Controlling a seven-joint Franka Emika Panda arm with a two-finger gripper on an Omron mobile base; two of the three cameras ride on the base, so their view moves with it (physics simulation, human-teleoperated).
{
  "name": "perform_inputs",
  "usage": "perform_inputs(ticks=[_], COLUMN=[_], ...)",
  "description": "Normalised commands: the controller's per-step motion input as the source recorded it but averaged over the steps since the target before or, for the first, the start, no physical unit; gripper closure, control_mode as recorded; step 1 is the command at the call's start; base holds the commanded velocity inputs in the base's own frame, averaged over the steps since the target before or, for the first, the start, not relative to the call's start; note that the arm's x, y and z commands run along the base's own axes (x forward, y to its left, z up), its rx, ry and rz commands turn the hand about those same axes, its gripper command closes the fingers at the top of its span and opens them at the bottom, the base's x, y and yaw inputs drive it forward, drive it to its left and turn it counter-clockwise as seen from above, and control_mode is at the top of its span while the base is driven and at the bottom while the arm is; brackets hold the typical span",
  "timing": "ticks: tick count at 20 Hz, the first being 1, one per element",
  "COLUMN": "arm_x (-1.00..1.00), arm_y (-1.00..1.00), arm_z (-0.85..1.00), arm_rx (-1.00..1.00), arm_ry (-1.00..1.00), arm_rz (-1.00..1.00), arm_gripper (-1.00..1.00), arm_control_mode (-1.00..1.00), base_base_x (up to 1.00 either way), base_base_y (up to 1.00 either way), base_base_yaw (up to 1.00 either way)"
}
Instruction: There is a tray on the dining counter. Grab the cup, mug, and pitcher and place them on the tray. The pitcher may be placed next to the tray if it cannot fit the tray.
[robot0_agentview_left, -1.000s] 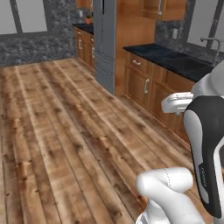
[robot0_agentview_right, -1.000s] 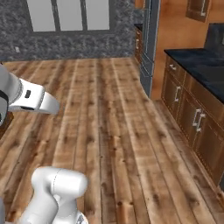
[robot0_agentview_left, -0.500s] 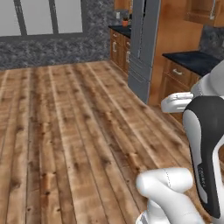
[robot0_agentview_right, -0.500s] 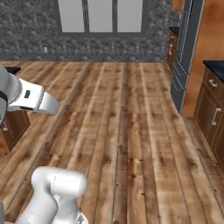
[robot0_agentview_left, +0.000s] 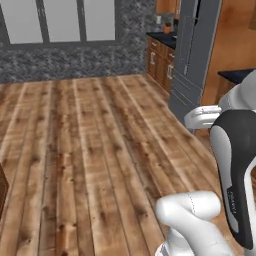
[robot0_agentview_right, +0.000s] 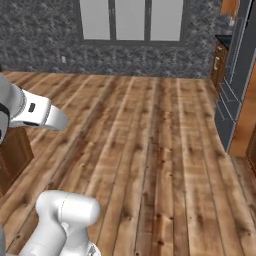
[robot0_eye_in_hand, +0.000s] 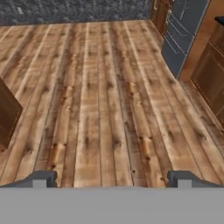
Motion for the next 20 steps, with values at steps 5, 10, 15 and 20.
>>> perform_inputs(ticks=[5, 10, 15, 20], arm_x=[0.0, 0.0, 0.0, 0.0], arm_y=[0.0, 0.0, 0.0, 0.0], arm_z=[0.0, 0.0, 0.0, 0.0], arm_rx=[0.0, 0.0, 0.0, 0.0], arm_ry=[0.0, 0.0, 0.0, 0.0], arm_rz=[0.0, 0.0, 0.0, 0.0], arm_gripper=[-1.0, -1.0, -1.0, -1.0], arm_control_mode=[1.0, 1.0, 1.0, 1.0], base_base_x=[1.0, 1.0, 1.0, 1.0], base_base_y=[0.0, 0.0, 0.01, 0.05], base_base_yaw=[0.0, 0.0, 0.0, 0.0])
